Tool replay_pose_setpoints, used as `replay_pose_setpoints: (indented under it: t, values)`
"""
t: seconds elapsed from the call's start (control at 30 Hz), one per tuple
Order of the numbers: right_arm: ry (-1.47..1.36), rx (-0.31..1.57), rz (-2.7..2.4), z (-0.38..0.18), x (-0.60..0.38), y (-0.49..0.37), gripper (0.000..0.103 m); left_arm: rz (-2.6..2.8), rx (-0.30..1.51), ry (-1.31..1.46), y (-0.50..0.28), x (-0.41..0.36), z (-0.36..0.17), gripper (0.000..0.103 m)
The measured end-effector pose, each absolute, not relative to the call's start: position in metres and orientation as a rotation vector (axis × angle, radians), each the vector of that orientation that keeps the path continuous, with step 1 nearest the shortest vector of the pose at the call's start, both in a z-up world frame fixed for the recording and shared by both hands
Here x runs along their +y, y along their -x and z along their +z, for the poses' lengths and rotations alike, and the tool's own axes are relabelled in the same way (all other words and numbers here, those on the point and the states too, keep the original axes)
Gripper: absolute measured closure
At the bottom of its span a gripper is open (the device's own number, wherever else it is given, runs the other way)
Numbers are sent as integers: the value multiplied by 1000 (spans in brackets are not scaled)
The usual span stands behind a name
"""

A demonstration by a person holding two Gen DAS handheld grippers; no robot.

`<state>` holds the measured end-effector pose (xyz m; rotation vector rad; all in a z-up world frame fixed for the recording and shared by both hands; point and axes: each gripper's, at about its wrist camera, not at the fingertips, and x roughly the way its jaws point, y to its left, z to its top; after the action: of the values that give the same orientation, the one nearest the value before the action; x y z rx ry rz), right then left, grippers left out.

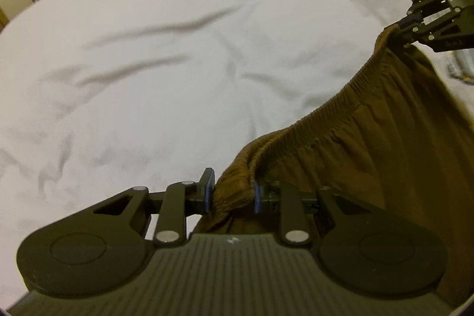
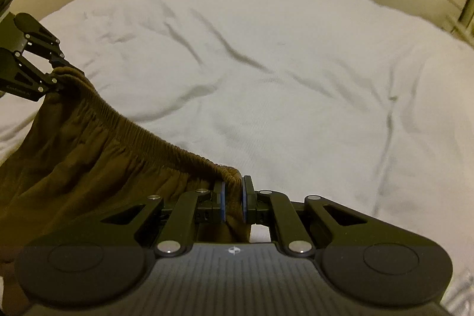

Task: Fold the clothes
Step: 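Hold the waistband with both tools and lay the shorts flat on the bed, then open both tools and release the shorts onto the bed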

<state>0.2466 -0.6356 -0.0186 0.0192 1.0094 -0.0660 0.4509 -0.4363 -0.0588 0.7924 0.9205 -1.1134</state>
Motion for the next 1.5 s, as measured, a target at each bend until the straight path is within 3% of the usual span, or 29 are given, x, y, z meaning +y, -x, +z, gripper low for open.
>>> replay_pose_setpoints:
  t: [0.13,0.23,0.37,0.7,1.03,1.37,1.43,1.47,1.5]
  values:
    - [-46,1057,-28,-63,-635,-265,93,-991,1022,-789,-469,-438,-96,69]
    - [-48,1097,-15,-90,-632,-271,92,-925,1061,-752,-477,-431,-105,70]
    - [-78,1087,-95,-92,-633,-249,66,-900,1041,-698,-471,-405,-90,70]
    - [-254,1136,-209,-67,-588,-125,66,-986,1014,-657,-410,-352,-41,68]
    - [-449,1239,-457,-60,-533,40,65,-1365,1003,-801,-280,-366,-48,63]
    - [-603,1223,-359,-103,-536,66,66,-1496,972,-957,-233,-393,-54,59]
    - [-609,1226,-345,-108,-538,64,80,-1486,972,-974,-235,-395,-55,59]
    - [-622,1230,-332,-108,-539,62,103,-1483,972,-978,-238,-392,-52,59]
    - [-630,1234,-321,-109,-541,61,103,-1476,971,-983,-241,-391,-50,59]
